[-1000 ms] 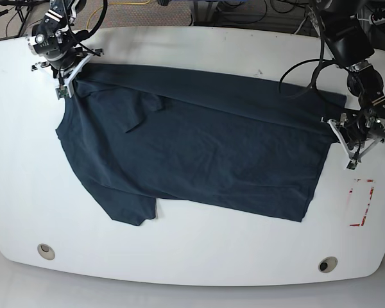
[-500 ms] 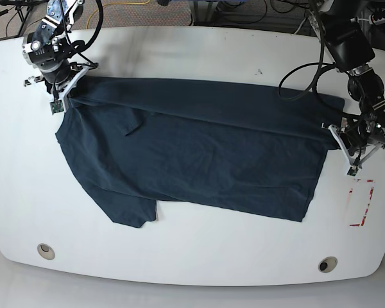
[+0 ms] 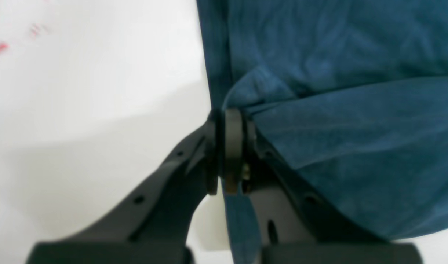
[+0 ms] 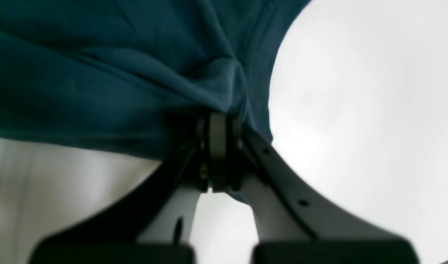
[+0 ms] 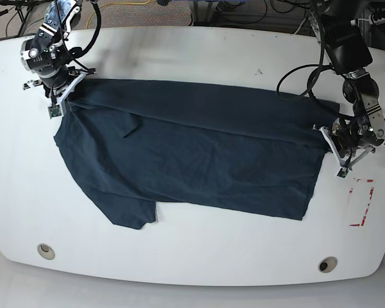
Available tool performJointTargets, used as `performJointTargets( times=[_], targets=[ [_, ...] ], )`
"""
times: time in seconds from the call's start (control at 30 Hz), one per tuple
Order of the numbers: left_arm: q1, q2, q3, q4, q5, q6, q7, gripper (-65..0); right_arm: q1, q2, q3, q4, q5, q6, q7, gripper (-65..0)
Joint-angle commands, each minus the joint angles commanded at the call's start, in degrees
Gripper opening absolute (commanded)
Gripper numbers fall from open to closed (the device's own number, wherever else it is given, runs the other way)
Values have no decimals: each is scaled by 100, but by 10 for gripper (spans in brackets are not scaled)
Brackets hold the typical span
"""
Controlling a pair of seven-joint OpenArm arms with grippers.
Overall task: Layout the t-shirt on the table in an organized manner, then fold the t-shirt properly
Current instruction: 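Open both grippers and reposition them along the shirt edge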
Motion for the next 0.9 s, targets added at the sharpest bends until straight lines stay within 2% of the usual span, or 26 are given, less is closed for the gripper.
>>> performJointTargets(
  times=[0.1, 0.37, 0.57, 0.63, 0.73, 0.9],
  targets=[
    [-35, -35, 0, -114, 0, 0, 0, -629, 9, 0, 0, -44, 0, 0, 9, -644],
    [-44, -105, 9, -352, 0, 0, -211, -432, 9, 0, 0, -53, 0, 0, 9, -642],
    [-149, -105, 0, -308, -35, 0, -202, -350, 9, 0, 0, 88, 0, 0, 9, -640],
    [-273, -132, -26, -308, -44, 0, -141, -333, -26, 0, -9, 290, 0, 0, 9, -601],
    [-431, -220, -35, -299, -79, 0, -9, -319, -44, -26, -9, 501, 0, 0, 0, -493],
    [-668, -255, -35, -149, -413, 0, 246, -319, -105, -35, 0, 624, 18, 0, 0, -214]
  ],
)
